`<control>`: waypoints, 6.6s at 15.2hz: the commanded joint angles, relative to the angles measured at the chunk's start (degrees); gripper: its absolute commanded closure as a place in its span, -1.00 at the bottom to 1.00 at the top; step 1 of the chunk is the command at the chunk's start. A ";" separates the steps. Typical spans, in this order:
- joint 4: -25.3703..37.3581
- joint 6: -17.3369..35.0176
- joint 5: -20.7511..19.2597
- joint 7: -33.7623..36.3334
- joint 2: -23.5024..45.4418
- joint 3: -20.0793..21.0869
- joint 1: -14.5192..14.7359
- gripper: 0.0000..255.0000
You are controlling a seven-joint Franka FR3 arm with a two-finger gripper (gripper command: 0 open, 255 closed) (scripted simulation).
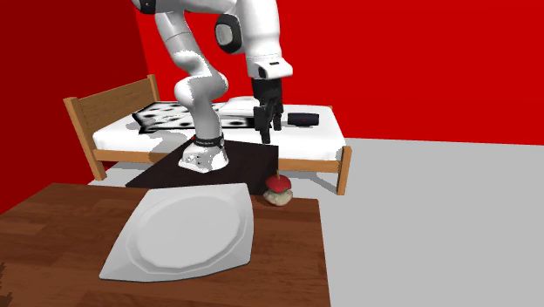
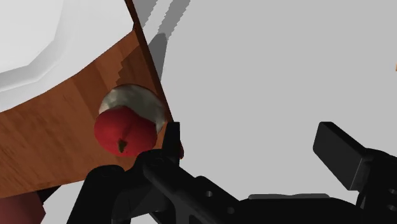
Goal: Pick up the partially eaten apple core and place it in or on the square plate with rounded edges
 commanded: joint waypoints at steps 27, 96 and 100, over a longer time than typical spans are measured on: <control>5.91 15.50 12.71 -18.54 22.33 -11.80 3.19 1.00; 28.15 -13.58 9.10 -18.60 26.49 -14.77 0.40 1.00; 28.29 -13.70 8.53 -23.87 26.45 -17.51 -2.35 1.00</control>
